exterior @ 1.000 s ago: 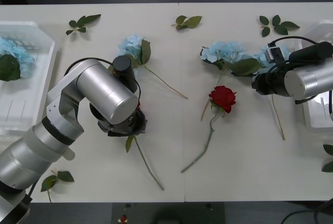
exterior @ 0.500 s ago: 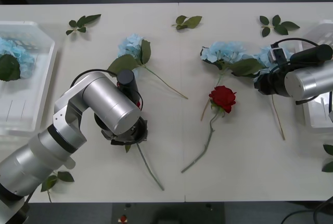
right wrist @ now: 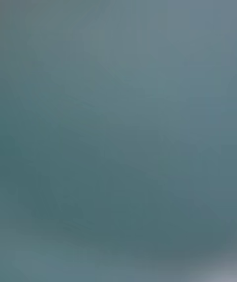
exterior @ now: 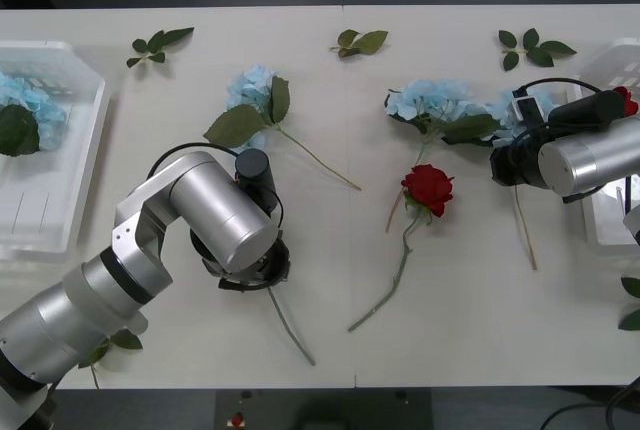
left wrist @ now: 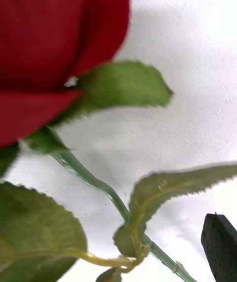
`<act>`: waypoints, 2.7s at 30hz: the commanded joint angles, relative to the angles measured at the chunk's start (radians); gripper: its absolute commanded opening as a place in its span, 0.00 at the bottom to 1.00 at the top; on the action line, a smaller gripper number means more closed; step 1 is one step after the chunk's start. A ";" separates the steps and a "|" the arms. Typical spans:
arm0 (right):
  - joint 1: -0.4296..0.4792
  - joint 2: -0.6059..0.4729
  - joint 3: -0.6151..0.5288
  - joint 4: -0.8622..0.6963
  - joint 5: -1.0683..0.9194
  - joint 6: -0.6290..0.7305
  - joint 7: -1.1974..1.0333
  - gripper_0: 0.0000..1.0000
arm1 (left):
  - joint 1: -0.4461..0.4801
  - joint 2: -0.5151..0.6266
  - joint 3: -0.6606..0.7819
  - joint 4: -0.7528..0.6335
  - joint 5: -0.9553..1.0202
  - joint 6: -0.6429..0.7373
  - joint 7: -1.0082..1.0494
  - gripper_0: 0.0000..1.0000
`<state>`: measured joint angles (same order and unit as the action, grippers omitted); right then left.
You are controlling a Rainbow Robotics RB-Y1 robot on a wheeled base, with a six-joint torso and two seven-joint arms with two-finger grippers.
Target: Put the red flowers into the right box and the blue flowers into the left box
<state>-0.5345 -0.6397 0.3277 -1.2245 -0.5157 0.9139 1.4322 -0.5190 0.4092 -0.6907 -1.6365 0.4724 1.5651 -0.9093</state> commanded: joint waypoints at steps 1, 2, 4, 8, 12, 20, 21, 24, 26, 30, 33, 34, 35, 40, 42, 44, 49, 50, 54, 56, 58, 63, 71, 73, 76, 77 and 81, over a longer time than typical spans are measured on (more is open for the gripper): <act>-0.021 0.009 -0.013 -0.009 0.008 -0.003 -0.010 0.00 | 0.016 -0.010 -0.003 0.000 -0.012 -0.013 -0.014 1.00; -0.021 0.009 -0.013 -0.009 0.008 -0.004 -0.010 0.00 | 0.016 -0.010 -0.004 0.001 -0.015 -0.014 -0.013 1.00; -0.021 0.008 -0.016 -0.009 0.005 -0.004 -0.010 0.00 | 0.014 -0.010 -0.009 0.007 -0.024 -0.017 -0.013 1.00; -0.022 0.002 -0.041 -0.009 -0.020 -0.006 -0.009 0.00 | 0.014 -0.013 -0.010 0.023 -0.031 -0.028 -0.016 1.00; -0.021 -0.035 -0.082 -0.009 -0.115 -0.004 0.010 0.00 | 0.014 -0.016 -0.010 0.030 -0.037 -0.037 -0.017 0.92; -0.024 -0.175 -0.128 -0.010 -0.460 -0.003 0.198 0.00 | 0.011 -0.021 -0.010 0.030 -0.038 -0.036 -0.019 0.00; -0.024 -0.204 -0.134 -0.009 -0.537 -0.003 0.232 0.00 | 0.011 -0.021 -0.010 0.029 -0.040 -0.036 -0.020 0.00; -0.024 -0.261 -0.142 -0.009 -0.754 -0.004 0.294 0.00 | 0.008 -0.023 -0.010 0.027 -0.041 -0.037 -0.025 0.00; -0.024 -0.290 -0.144 -0.009 -0.857 -0.007 0.330 0.00 | 0.005 -0.023 -0.010 0.020 -0.041 -0.036 -0.025 0.00; -0.024 -0.328 -0.157 -0.009 -1.126 -0.020 0.432 0.00 | 0.005 -0.023 0.000 -0.023 -0.041 -0.036 -0.026 0.00; -0.022 -0.331 -0.159 -0.009 -1.327 -0.032 0.513 0.00 | 0.005 -0.018 0.013 -0.071 -0.041 -0.028 -0.031 0.00; -0.024 -0.330 -0.159 -0.009 -1.379 -0.032 0.536 0.00 | 0.005 -0.013 0.017 -0.091 -0.041 -0.025 -0.033 0.00; -0.022 -0.322 -0.159 -0.009 -1.440 -0.030 0.571 0.00 | 0.008 -0.007 0.023 -0.117 -0.041 -0.020 -0.033 0.00; -0.022 -0.275 -0.157 -0.010 -1.644 -0.007 0.717 0.00 | 0.025 0.011 0.089 -0.240 -0.031 0.049 -0.042 0.00; -0.022 -0.252 -0.157 -0.009 -1.690 0.022 0.774 0.00 | 0.033 0.017 0.119 -0.290 -0.024 0.078 -0.049 0.00; -0.022 -0.227 -0.157 -0.010 -1.727 0.056 0.834 0.00 | 0.043 0.019 0.152 -0.344 -0.014 0.109 -0.059 0.00; -0.021 -0.153 -0.157 -0.009 -1.805 0.114 0.969 0.00 | 0.076 0.019 0.270 -0.424 0.074 0.128 -0.142 0.00; -0.022 -0.126 -0.157 -0.009 -1.827 0.115 1.002 0.00 | 0.083 0.017 0.304 -0.431 0.104 0.128 -0.171 0.00; -0.021 -0.028 -0.173 0.000 -1.877 0.102 1.091 0.00 | 0.093 0.013 0.399 -0.437 0.200 0.128 -0.269 0.00; -0.021 0.022 -0.194 0.002 -1.877 0.091 1.128 0.00 | 0.094 0.008 0.444 -0.437 0.242 0.125 -0.321 0.00; -0.021 0.058 -0.208 0.002 -1.877 0.091 1.150 0.00 | 0.094 -0.001 0.488 -0.437 0.282 0.125 -0.367 0.00; -0.021 0.100 -0.220 0.002 -1.874 0.089 1.153 0.00 | 0.091 -0.030 0.588 -0.428 0.402 0.115 -0.448 0.00; -0.021 0.064 -0.223 0.002 -1.879 0.106 1.148 0.00 | 0.051 -0.036 0.708 -0.322 0.658 0.073 -0.586 0.00; -0.019 0.057 -0.228 0.005 -1.879 0.103 1.142 0.00 | 0.034 -0.036 0.729 -0.286 0.712 0.069 -0.634 0.00; -0.019 0.029 -0.228 0.046 -1.879 0.109 1.134 0.00 | 0.005 -0.029 0.752 -0.218 0.804 0.047 -0.700 0.00; -0.019 0.023 -0.226 0.059 -1.876 0.111 1.133 0.00 | -0.001 -0.026 0.754 -0.204 0.821 0.041 -0.714 0.00; -0.021 -0.029 -0.226 0.138 -1.819 0.138 1.117 0.00 | -0.045 -0.006 0.752 -0.112 0.945 -0.005 -0.806 0.00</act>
<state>-0.5345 -0.6154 0.1052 -1.1116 -2.3621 1.0415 2.5459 -0.5128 0.3757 0.0640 -1.7741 1.3701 1.5816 -1.6217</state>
